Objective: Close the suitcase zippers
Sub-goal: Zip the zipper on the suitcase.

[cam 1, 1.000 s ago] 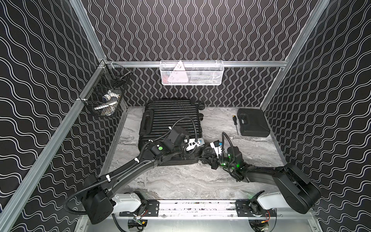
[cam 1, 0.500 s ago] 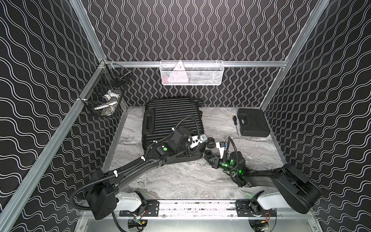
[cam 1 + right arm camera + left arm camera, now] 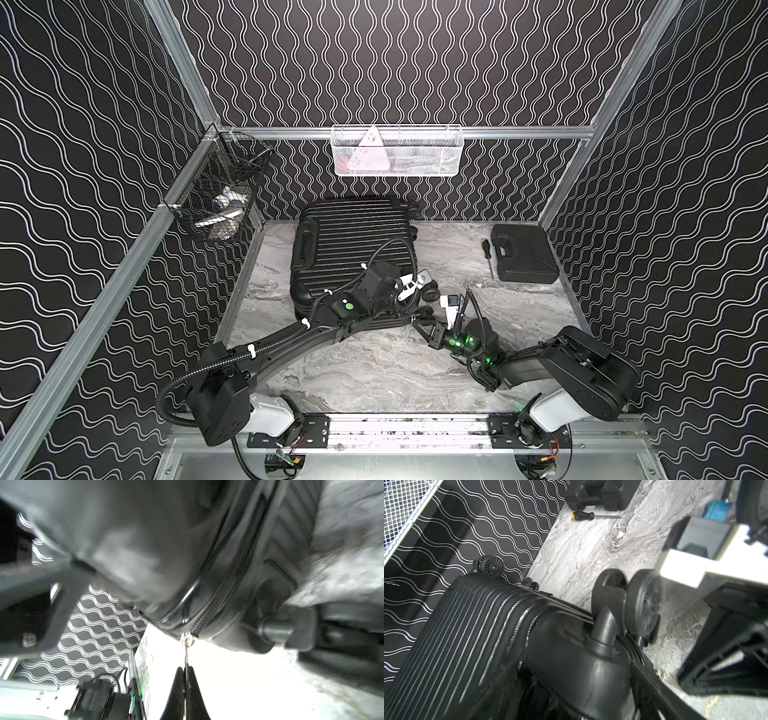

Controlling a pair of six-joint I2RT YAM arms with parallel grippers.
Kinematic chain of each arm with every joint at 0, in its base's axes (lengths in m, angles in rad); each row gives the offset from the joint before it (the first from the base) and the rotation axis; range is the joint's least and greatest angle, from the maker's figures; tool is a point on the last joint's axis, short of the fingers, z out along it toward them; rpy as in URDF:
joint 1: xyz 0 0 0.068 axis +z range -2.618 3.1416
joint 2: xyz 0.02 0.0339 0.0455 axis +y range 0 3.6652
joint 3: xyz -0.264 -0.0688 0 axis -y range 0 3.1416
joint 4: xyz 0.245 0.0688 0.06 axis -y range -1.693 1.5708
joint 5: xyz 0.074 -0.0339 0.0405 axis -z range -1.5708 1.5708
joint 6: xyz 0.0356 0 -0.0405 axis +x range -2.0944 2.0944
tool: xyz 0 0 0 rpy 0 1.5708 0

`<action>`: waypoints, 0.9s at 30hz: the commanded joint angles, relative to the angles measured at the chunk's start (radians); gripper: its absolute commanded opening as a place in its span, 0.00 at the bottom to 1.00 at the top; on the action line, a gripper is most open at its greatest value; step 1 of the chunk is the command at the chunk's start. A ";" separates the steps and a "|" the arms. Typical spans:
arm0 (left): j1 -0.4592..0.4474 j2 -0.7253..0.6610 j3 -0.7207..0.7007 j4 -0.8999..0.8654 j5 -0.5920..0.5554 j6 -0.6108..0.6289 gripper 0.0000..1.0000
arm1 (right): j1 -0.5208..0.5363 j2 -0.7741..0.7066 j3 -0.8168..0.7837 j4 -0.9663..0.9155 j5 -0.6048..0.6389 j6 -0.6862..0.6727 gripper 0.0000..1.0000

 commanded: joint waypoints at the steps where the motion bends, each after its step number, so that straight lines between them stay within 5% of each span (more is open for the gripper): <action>1: 0.010 0.020 0.019 0.060 -0.153 -0.077 0.89 | 0.031 -0.011 0.006 -0.018 -0.162 -0.033 0.00; 7: 0.010 -0.031 0.076 -0.029 -0.081 -0.187 0.91 | 0.038 -0.066 0.017 -0.188 -0.075 -0.119 0.00; 11: 0.068 -0.083 0.163 -0.134 -0.061 -0.396 0.91 | 0.039 -0.080 0.048 -0.300 -0.048 -0.167 0.00; 16: 0.326 -0.064 0.322 -0.360 0.033 -0.606 0.83 | 0.038 -0.077 0.065 -0.330 -0.039 -0.185 0.00; 27: 0.821 0.182 0.565 -0.694 0.068 -0.634 0.68 | 0.042 -0.048 0.102 -0.350 -0.044 -0.202 0.00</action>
